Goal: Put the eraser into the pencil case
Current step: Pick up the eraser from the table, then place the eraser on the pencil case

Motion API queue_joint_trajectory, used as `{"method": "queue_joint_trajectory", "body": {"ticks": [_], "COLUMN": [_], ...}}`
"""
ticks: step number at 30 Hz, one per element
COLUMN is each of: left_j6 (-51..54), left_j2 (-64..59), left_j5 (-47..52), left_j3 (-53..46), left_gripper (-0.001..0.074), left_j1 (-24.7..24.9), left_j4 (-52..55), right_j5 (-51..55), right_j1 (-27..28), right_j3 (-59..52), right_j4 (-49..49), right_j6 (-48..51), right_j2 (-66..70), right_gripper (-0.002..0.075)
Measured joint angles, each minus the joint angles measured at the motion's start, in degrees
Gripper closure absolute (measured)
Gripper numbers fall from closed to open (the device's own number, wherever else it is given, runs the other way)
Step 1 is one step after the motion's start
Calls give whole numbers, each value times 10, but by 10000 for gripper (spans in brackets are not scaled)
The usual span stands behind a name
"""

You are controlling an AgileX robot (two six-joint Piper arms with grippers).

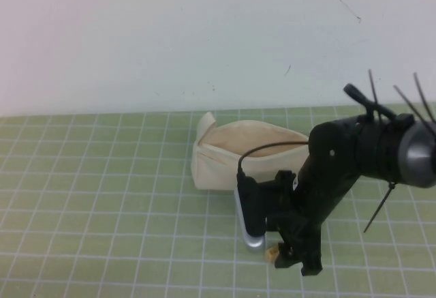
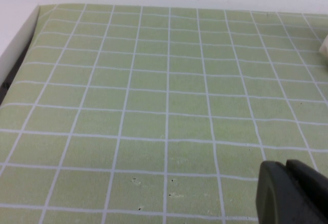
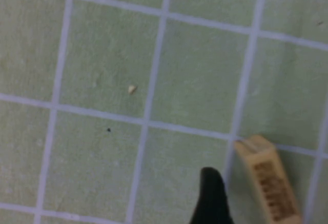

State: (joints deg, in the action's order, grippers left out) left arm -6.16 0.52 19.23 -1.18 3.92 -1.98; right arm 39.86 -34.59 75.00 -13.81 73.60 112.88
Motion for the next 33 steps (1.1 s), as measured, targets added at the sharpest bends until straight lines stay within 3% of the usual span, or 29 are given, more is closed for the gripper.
{"method": "queue_joint_trajectory", "body": {"ticks": [5, 10, 20, 29, 31, 33], "left_j6": [0, 0, 0, 0, 0, 0], "left_j2": [0, 0, 0, 0, 0, 0], "left_j5": [0, 0, 0, 0, 0, 0], "left_j3": [0, 0, 0, 0, 0, 0], "left_gripper": [736, 736, 736, 736, 736, 736], "left_j1": [0, 0, 0, 0, 0, 0], "left_j4": [0, 0, 0, 0, 0, 0], "right_j5": [6, 39, 142, 50, 45, 47], "right_j1": [0, 0, -1, 17, 23, 24], "right_j3": [0, 19, 197, 296, 296, 296], "right_j4": [0, 0, 26, 118, 121, 129], "right_j6": [0, -23, -133, -232, -249, -277], "right_j2": [22, 27, 8, 25, 39, 52], "right_gripper": [341, 611, 610, 610, 582, 493]}}
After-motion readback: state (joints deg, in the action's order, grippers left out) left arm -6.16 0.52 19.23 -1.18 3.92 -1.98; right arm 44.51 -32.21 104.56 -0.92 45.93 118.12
